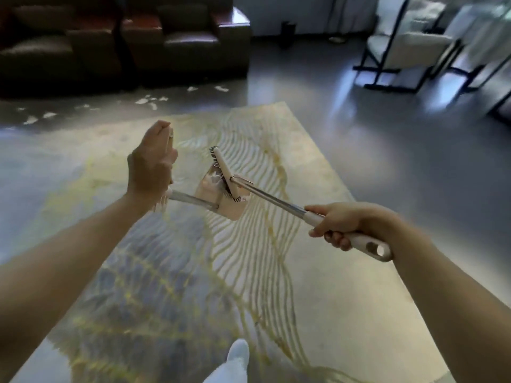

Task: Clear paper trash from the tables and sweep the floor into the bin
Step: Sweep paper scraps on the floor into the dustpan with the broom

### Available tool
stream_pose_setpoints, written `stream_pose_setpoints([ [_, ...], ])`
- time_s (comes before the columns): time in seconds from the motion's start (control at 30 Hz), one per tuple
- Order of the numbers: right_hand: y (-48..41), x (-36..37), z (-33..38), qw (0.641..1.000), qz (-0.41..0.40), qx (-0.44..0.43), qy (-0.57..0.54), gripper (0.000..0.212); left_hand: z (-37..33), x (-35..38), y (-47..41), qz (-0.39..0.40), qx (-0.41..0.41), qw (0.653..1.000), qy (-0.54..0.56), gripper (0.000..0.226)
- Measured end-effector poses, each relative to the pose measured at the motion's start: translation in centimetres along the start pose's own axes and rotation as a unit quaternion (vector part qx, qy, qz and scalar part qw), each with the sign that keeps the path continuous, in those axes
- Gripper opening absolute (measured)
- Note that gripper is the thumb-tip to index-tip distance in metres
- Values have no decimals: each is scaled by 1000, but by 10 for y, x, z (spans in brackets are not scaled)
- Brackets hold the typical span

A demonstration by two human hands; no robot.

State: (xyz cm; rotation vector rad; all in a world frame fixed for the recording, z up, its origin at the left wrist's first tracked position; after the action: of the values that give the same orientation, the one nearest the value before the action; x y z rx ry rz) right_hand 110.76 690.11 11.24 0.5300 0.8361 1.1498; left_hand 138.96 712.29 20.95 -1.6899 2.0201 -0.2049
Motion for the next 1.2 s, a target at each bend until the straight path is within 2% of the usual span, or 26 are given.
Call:
stream_pose_setpoints([
  [0.13,-36,-101,17,999,-35,12,-36,56,-28,129,-75,66,8,997,31,29],
  [0.23,-70,-177,25,995,-61,21,-70,63,-44,227,-124,106,17,993,44,30],
  [0.3,-96,-226,32,993,-76,26,-88,66,-50,293,-154,126,24,990,54,23],
  [0.43,-161,-335,56,992,-88,25,-87,62,-47,419,-216,143,37,987,63,20],
  [0.67,-267,-527,141,995,-80,18,-64,39,-55,597,-348,121,60,987,87,41],
  [0.73,-303,-576,167,996,-67,11,-63,39,-54,636,-392,105,53,990,73,40],
  [0.83,-364,-645,203,997,-54,7,-47,41,-52,704,-455,97,58,992,52,25],
  [1.03,-509,-788,290,998,-59,-14,-20,43,-38,857,-597,91,64,993,40,34],
  [1.2,-603,-912,374,993,-84,-31,-73,61,-34,986,-733,97,60,993,21,36],
])
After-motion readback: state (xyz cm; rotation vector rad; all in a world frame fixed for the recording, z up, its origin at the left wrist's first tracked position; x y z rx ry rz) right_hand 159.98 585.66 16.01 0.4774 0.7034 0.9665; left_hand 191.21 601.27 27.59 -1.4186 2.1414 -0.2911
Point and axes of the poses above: each hand's wrist, its own y-axis away from the middle knuckle, its own x-axis out of the palm, z = x × y, the point moved 9 cm from there along -y, towards the middle knuckle, and after that the axes turned 6 degrees about -z, right-handed, at the moved point
